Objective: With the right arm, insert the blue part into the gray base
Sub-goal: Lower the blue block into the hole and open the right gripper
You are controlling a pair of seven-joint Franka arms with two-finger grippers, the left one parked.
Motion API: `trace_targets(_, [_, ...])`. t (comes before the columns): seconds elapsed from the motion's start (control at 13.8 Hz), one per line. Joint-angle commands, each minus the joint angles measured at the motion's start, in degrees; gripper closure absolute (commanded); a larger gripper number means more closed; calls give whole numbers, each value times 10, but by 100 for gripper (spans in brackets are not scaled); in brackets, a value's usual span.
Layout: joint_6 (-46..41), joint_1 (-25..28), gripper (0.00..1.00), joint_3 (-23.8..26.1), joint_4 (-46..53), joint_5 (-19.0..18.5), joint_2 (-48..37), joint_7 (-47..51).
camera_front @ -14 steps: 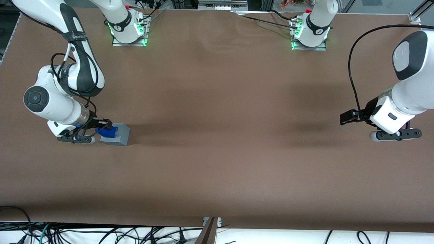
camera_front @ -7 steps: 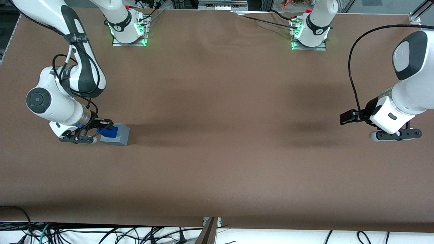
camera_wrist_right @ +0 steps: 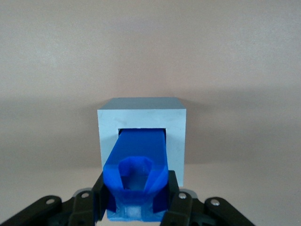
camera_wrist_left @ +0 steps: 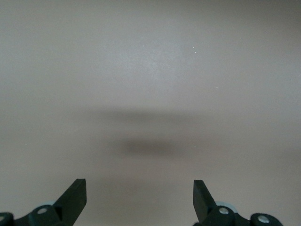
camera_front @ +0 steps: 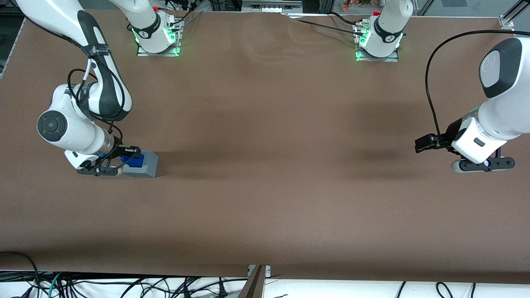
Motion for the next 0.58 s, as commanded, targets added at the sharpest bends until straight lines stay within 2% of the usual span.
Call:
trace_targets(0.0, [-1,-4,100,4,5,12,4,-20])
trace_targets(0.14, [-1,-4,5,5,4,11,4,-19])
trace_targets(0.22, [-1,-3,0,5,2,11,0,-15])
trace_targets(0.51, [-8,-3,0,5,6,11,-25,-22])
